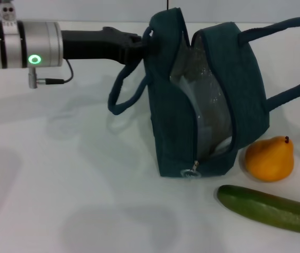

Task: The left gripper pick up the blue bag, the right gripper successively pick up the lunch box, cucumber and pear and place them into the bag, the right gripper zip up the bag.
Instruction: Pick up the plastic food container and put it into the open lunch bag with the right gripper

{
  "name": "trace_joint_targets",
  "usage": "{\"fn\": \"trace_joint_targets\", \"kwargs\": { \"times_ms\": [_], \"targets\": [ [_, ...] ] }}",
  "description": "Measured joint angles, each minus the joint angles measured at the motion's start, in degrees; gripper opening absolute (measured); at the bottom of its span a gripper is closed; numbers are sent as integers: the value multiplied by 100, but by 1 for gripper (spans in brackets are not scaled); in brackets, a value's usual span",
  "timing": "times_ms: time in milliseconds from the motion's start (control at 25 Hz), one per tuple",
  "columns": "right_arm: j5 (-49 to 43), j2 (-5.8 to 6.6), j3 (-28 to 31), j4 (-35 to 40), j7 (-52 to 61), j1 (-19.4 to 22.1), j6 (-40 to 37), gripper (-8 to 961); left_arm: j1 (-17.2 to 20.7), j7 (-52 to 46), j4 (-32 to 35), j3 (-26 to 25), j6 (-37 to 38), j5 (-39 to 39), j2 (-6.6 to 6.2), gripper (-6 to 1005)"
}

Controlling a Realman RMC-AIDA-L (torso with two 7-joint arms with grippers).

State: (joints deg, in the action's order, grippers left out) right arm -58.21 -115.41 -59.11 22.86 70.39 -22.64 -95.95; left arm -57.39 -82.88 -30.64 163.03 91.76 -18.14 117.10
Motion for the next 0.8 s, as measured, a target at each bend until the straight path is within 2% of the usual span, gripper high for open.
{"fn": "trace_joint_targets", "kwargs": {
  "times_ms": [240, 600, 800],
  "targets": [
    [62, 0, 14, -189, -14, -46, 486, 47, 44, -25, 31, 0, 40, -7, -96, 75],
    [-27, 40, -34, -211, 136, -113, 730, 41, -4, 88, 49, 0, 24, -14, -48, 76],
    [-80, 53, -23, -221, 299, -70, 1055, 212, -31, 96, 50, 0, 15, -20, -36, 76]
  ]
}}
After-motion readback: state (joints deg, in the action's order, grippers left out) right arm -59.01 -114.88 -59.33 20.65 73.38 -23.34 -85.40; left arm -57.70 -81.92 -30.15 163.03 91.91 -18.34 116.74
